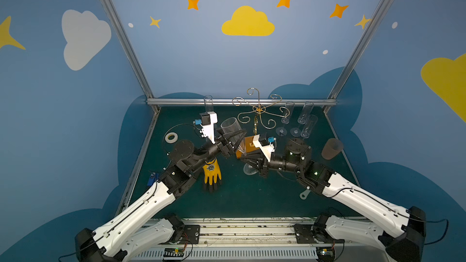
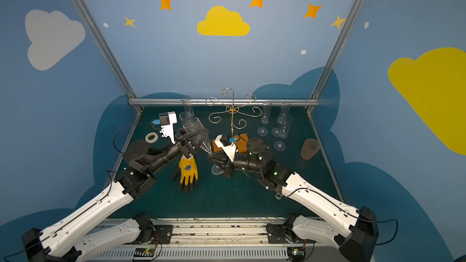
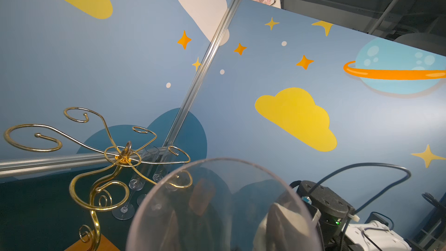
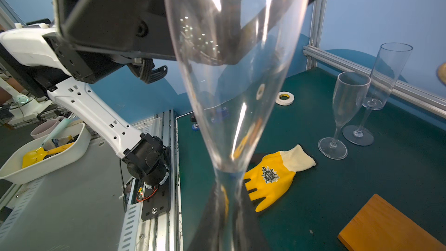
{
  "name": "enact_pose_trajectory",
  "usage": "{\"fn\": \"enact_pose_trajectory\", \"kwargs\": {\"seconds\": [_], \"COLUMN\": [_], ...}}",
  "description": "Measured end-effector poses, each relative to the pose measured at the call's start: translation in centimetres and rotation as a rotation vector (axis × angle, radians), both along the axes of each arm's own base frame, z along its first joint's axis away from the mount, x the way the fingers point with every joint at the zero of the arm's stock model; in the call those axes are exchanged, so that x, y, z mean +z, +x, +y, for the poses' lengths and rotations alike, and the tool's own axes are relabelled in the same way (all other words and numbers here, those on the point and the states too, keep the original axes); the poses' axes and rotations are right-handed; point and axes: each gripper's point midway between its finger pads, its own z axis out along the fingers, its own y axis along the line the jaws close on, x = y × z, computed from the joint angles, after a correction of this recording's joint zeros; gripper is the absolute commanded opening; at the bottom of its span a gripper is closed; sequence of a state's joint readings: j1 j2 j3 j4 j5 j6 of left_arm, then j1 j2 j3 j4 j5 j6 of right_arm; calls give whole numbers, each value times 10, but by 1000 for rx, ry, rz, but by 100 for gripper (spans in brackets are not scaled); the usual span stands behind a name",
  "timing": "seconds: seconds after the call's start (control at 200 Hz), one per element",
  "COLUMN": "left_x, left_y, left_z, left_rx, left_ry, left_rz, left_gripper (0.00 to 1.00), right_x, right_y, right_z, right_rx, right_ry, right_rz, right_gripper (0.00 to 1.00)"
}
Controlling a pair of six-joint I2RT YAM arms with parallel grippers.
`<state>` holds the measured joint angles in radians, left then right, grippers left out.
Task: Take the wine glass off the wine glass rack
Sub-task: Pick up the wine glass from the wine glass rack, then place the wine glass at the center of the table.
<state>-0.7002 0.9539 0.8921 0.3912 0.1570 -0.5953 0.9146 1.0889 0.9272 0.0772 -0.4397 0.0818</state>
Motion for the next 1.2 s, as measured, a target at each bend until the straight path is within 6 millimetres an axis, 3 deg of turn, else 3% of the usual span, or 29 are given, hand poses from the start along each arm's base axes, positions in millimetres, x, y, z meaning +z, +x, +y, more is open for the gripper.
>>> {"fn": "enact_pose_trajectory", "kwargs": {"seconds": [0.025,0.085,0.095,0.105,0.12,0.335,0.576,0.731,0.911,1.201], "left_x": [0,-2,-2,-3,-3,-11,6,3,-19,-69], "left_y": [0,1,1,1,2,-4,-23,-26,-11,30], "left_z": [0,0,0,1,1,17,65,96,116,120], "left_rx": [0,6,7,9,11,77,259,416,567,647], "left_ry": [0,5,6,8,11,91,175,269,413,541], "left_rz": [0,6,7,8,10,-4,-139,-211,-238,-180], "left_gripper": [45,45,45,45,44,44,45,46,46,47], "right_x": [0,0,0,0,0,12,64,74,69,68], "right_y": [0,-2,-3,-3,-4,5,10,16,29,34], "right_z": [0,1,2,2,2,-9,-58,-79,-90,-99], "right_rx": [-1,7,9,10,10,-80,-262,-342,-411,-452], "right_ry": [0,-2,-1,-2,-2,3,85,83,49,40], "right_rz": [-2,-14,-14,-16,-18,-94,-272,-324,-320,-316], "right_gripper": [43,66,73,86,90,91,91,91,91,91]}}
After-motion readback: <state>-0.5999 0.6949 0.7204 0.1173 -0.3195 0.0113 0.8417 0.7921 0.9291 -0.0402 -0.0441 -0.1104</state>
